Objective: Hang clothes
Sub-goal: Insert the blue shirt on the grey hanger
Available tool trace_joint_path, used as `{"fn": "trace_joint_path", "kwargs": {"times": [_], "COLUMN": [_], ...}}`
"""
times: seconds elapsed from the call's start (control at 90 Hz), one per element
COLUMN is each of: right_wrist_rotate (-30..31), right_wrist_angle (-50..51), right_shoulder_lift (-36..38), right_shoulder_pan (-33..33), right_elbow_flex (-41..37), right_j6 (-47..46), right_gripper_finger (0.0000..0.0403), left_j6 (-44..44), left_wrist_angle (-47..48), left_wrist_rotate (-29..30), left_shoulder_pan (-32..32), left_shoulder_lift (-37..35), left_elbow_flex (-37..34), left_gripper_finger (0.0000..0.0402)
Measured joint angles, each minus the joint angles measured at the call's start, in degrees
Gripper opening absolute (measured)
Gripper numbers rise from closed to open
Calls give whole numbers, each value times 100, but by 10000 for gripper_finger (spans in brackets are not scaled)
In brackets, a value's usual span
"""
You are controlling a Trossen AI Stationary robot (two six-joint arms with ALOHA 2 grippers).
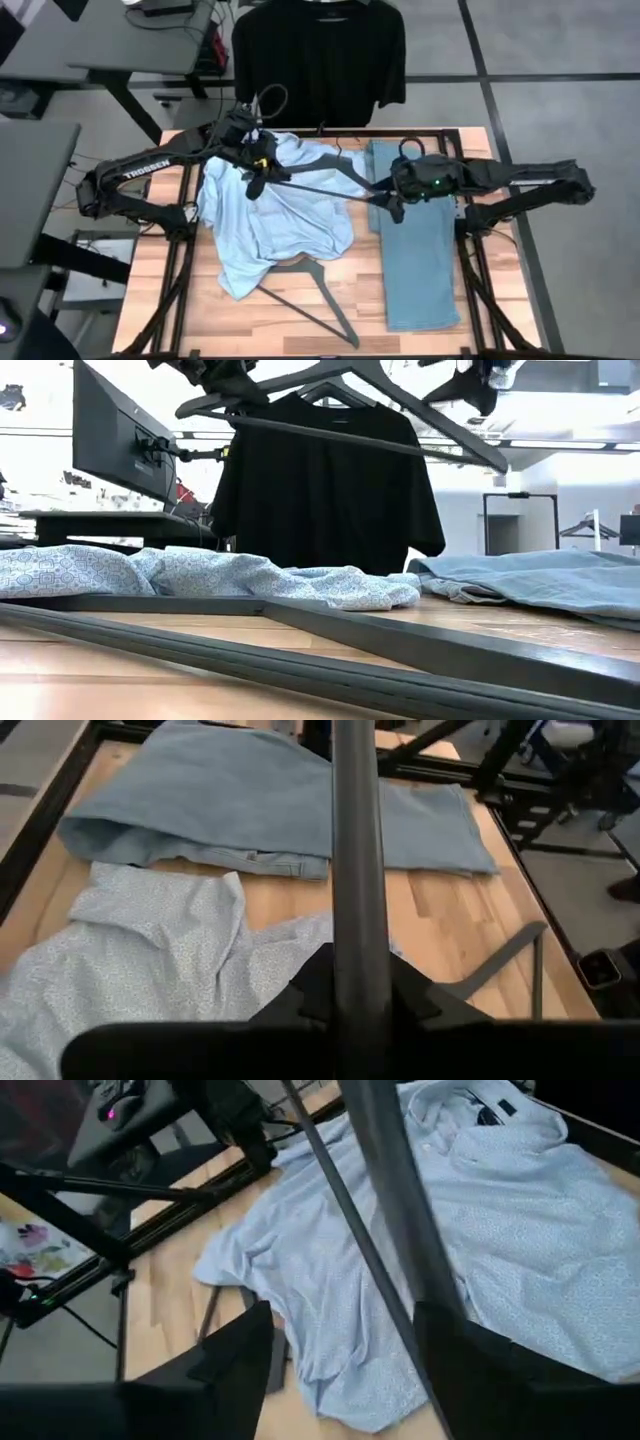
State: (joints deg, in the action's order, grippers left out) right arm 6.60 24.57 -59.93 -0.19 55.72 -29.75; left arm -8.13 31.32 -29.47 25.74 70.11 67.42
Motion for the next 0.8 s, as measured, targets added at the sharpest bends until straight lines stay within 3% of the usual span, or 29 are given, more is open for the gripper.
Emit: {"fn": "trace_joint_path", "kwargs": {"times": [0.344, 0.589, 0.8], "right_wrist_rotate": [1, -23, -33], "right_wrist_angle": [-75, -1137, -1026], "right_shoulder_lift": [629, 1330, 1821], "right_shoulder_pan": [-25, 39, -198], "right_elbow_flex": [-150, -152, -148], "right_j6": [230, 311, 697], "right_gripper_finger": [204, 199, 199], "left_j6": [134, 281, 578], "left_wrist_angle": [-110, 25, -229], "left_wrist_rotate": [-293, -357, -439], "left_shoulder_pan": [62, 248, 260], "left_shoulder_lift": [-93, -174, -319], "left_elbow_flex": [341, 349, 348], "left_gripper_finger": [16, 16, 16]}}
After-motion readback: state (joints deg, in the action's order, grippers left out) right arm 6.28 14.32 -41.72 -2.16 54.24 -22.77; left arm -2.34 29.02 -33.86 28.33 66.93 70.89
